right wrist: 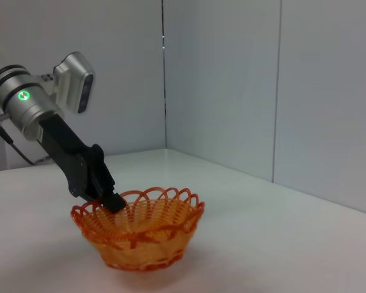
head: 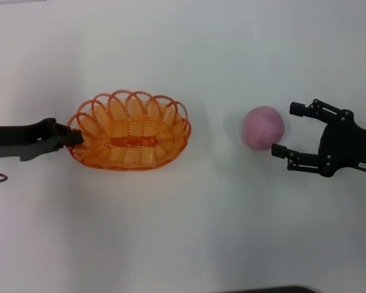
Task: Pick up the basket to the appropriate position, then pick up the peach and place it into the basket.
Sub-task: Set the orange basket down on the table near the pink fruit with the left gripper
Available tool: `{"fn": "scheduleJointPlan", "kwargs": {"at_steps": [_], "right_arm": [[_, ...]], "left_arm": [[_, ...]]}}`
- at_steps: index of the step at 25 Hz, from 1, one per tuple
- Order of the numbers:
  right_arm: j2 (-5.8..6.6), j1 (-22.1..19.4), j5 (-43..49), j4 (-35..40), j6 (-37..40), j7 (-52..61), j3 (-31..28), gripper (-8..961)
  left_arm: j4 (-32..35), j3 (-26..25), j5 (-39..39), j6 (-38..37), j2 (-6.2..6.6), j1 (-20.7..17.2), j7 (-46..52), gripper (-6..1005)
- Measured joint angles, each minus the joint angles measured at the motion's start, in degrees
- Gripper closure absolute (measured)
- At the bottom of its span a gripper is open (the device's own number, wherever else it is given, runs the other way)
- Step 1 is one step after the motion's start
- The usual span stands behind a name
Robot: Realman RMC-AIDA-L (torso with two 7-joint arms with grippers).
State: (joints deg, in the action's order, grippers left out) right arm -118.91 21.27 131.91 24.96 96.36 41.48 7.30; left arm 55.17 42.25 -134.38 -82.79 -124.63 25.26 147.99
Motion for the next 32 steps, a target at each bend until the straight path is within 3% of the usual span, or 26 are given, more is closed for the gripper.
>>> {"fn": "scheduleJointPlan", "kwargs": {"at_steps": [14,32], "right_arm": [[0.00,0.0,-0.1,0.0,-0.2,-0.1,-0.2,25],[0.06,-0.1,-0.1,0.0,-0.2,-0.3,-0.4,25]], "left_arm": [[3.9,18.2,9.5,13.7,0.00,-7.7,3.2,937],[4.7,22.3,11.2,18.1,0.00,-10.3,3.4,940]]}}
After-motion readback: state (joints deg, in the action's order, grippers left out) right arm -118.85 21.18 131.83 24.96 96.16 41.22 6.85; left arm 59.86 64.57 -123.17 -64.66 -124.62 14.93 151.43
